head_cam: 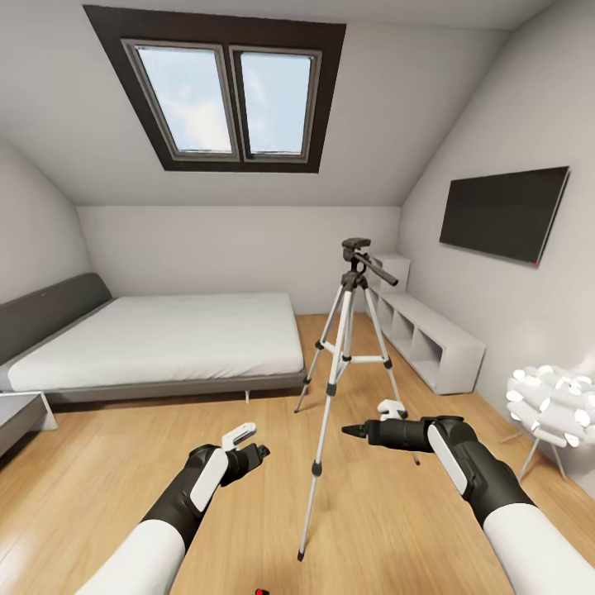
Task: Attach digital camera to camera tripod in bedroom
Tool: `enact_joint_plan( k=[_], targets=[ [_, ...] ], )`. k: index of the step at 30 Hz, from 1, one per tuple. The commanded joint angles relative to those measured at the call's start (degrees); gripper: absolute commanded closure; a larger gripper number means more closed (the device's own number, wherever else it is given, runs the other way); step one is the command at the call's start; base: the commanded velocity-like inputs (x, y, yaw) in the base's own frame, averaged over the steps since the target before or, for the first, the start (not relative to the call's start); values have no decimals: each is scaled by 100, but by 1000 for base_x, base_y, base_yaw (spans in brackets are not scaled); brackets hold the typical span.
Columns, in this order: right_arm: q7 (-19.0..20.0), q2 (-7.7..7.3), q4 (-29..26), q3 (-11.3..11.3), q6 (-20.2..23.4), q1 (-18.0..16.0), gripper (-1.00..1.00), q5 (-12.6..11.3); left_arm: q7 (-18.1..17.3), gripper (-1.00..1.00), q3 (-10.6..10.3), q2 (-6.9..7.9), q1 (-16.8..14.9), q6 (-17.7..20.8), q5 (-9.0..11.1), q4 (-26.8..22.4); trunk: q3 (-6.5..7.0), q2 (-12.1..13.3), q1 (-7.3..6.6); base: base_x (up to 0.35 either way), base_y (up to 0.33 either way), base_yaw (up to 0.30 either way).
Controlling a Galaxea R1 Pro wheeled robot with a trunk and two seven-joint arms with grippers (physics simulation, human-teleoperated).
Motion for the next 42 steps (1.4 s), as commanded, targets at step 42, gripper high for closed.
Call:
enact_joint_plan(
  k=[42],
  targets=[
    [27, 44, -16, 8, 16, 2, -100, 310, 45, -100, 2, -10, -3, 24, 70, -3, -761, -1690, 923, 0, 0, 0]
  ],
)
